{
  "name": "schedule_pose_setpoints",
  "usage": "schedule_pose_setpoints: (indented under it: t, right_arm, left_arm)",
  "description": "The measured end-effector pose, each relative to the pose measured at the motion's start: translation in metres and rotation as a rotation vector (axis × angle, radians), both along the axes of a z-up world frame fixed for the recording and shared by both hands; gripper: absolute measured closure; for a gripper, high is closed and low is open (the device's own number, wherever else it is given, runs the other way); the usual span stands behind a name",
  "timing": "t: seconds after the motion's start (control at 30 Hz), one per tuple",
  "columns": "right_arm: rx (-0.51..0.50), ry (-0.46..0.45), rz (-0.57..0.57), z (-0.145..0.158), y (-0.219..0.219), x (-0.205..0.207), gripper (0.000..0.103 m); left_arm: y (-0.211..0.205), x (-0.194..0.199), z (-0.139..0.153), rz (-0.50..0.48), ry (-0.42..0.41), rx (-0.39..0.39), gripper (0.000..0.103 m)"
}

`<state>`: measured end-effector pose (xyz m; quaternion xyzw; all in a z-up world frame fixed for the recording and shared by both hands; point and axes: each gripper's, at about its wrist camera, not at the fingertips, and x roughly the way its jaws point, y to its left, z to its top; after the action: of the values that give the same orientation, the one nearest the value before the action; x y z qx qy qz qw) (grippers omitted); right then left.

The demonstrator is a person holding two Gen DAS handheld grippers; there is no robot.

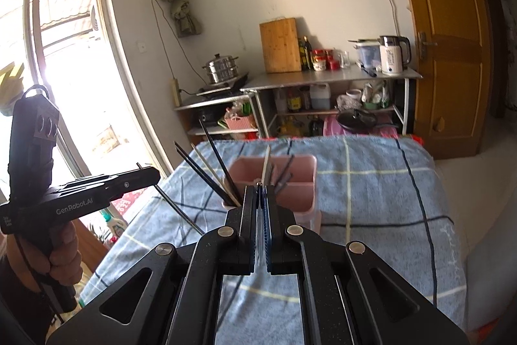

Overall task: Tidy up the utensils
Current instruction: 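Lift both metal chopsticks and carry them over the pink basket, then lower the metal chopsticks into the basket and open both tools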

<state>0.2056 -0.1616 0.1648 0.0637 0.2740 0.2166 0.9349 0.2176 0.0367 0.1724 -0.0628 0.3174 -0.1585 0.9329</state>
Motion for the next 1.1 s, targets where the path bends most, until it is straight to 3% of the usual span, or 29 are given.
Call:
schedule_pose_setpoints:
  t: [0.23,0.5,0.77,1.1]
  right_arm:
    - [0.019,-0.069,0.004,0.028,0.010,0.020,0.099]
    - [0.042,-0.074,-0.019,0.028,0.017,0.049,0.099]
    - [0.055,-0.068,-0.031,0.021,0.028,0.071,0.099]
    - [0.021,-0.011,-0.043,-0.012,0.040,0.092,0.099]
  left_arm:
    - [0.007,0.020,0.032,0.031,-0.055,0.017,0.100]
    - [0.007,0.052,0.042,0.054,-0.074,0.025,0.100]
    - [0.003,0.084,0.019,0.055,-0.043,0.008,0.100]
    - [0.002,0.110,-0.034,0.047,0.047,-0.010,0.100]
